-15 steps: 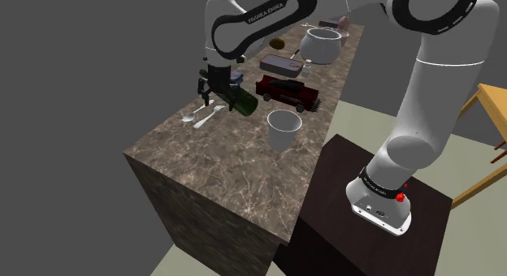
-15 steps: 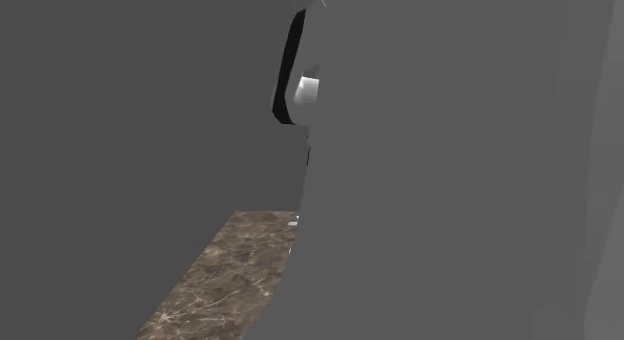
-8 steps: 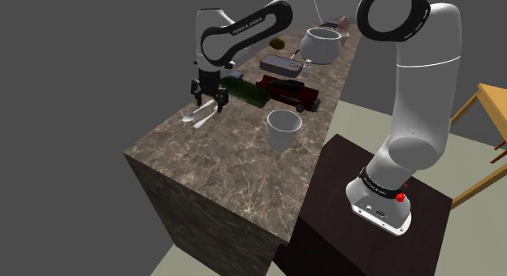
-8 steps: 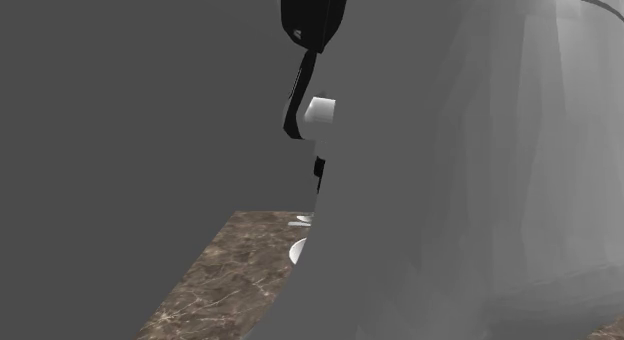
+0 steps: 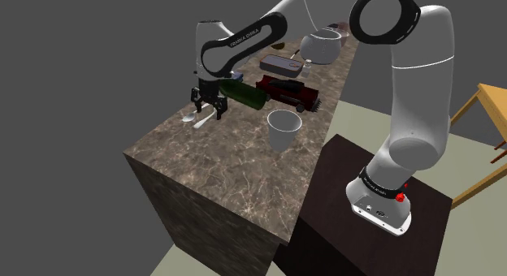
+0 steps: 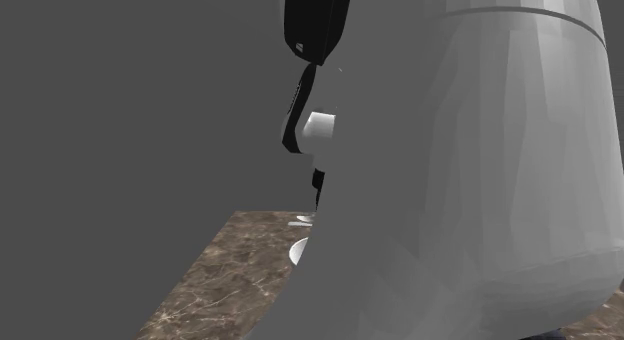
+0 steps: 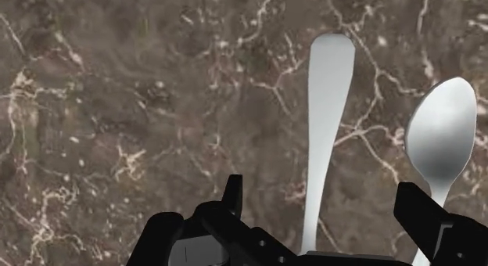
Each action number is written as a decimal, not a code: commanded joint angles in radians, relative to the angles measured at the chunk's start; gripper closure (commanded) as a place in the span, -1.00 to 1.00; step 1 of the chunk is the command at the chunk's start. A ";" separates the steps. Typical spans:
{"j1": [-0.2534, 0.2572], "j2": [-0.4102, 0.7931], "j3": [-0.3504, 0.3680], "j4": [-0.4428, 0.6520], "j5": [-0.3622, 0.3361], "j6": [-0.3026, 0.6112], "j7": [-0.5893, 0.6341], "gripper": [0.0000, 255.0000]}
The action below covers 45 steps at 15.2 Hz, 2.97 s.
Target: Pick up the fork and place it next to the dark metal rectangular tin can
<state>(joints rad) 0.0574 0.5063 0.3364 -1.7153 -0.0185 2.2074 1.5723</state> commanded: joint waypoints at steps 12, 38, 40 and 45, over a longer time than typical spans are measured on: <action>0.000 0.001 0.000 -0.001 0.000 0.002 0.000 1.00; -0.012 -0.116 0.020 0.143 0.032 -0.254 0.007 1.00; -0.049 -0.157 0.013 0.089 0.049 -0.243 -0.039 1.00; -0.135 -0.241 -0.013 -0.021 0.087 -0.227 -0.157 1.00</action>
<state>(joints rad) -0.0623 0.2758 0.3287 -1.7184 0.0630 1.9744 1.4397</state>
